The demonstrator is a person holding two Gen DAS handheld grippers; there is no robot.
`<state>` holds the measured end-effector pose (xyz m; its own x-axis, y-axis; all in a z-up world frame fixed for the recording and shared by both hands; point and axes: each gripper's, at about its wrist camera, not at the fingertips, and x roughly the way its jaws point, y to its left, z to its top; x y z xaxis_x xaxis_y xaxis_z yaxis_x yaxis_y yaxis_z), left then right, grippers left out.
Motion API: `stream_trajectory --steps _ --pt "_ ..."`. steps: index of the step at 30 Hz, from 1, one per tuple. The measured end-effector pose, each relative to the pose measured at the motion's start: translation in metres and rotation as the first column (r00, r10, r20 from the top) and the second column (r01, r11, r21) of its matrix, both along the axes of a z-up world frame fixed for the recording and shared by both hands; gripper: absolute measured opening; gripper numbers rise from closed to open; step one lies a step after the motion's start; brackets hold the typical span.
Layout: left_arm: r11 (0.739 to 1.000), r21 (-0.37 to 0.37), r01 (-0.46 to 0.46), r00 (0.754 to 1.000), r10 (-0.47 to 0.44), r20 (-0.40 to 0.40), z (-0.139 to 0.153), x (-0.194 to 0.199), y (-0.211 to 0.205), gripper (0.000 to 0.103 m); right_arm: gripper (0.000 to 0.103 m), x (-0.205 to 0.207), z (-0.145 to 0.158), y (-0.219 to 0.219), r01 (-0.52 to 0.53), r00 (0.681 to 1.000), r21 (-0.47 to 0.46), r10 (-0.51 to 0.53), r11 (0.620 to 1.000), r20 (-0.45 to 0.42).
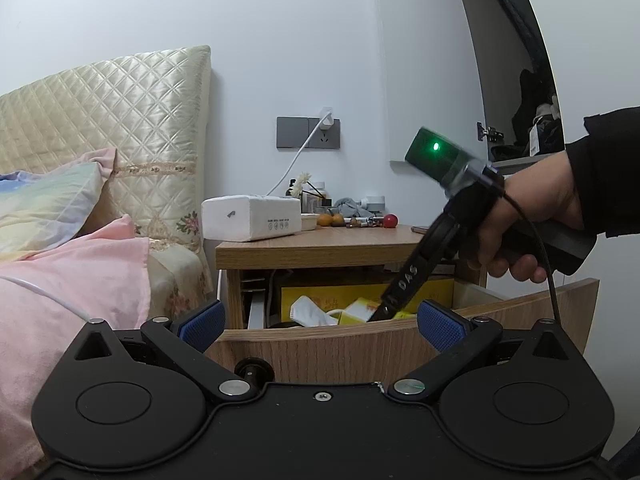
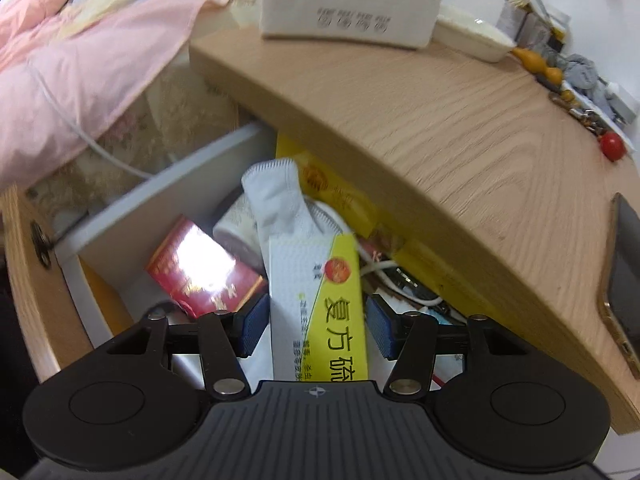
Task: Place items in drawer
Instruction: 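Carry the yellow medicine box with the right gripper down into the open drawer, then open the right gripper and lift it away from the drawer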
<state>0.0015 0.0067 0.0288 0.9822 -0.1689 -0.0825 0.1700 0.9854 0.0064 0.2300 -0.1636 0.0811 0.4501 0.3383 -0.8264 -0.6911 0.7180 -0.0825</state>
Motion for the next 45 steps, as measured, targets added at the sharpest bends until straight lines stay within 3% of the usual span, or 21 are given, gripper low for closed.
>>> stream_trajectory --steps 4,10,12,15,24,34,38,40,45 --pt "1.000 -0.002 0.003 1.000 -0.003 0.006 0.001 -0.001 -0.001 0.102 0.085 -0.013 0.023 -0.015 0.070 0.997 0.084 -0.073 0.994 0.029" --pt "1.000 -0.006 0.008 1.000 -0.008 0.018 0.004 -0.007 -0.001 0.102 0.095 -0.051 0.061 -0.042 0.155 0.981 0.207 -0.176 0.966 0.085" --pt "1.000 -0.008 0.010 1.000 -0.010 0.021 0.005 -0.008 -0.002 0.102 0.102 -0.067 0.071 -0.049 0.163 0.974 0.235 -0.194 0.958 0.115" --pt "1.000 -0.009 0.012 1.000 -0.012 0.025 0.006 -0.009 -0.003 0.102 0.103 -0.091 0.084 -0.055 0.164 0.962 0.266 -0.213 0.950 0.168" --pt "1.000 0.000 0.017 0.999 -0.017 0.028 0.005 -0.011 -0.006 0.102 0.103 -0.156 0.079 -0.080 0.213 0.886 0.402 -0.349 0.891 0.305" --pt "0.999 -0.037 -0.011 0.999 0.012 0.042 0.003 -0.009 -0.001 0.102 0.103 -0.186 0.021 -0.094 0.192 0.794 0.559 -0.462 0.807 0.394" --pt "0.997 -0.071 -0.043 0.998 0.046 0.041 0.004 -0.007 0.006 0.102 0.103 -0.199 0.007 -0.095 0.169 0.745 0.598 -0.499 0.784 0.444" --pt "0.995 -0.084 -0.046 0.998 0.049 0.031 0.003 -0.005 0.008 0.102 0.103 -0.205 0.000 -0.096 0.146 0.703 0.632 -0.529 0.761 0.475" --pt "0.996 -0.066 -0.053 0.998 0.054 0.021 0.000 -0.003 0.007 0.102 0.103 -0.209 -0.015 -0.093 0.130 0.646 0.645 -0.558 0.753 0.521"
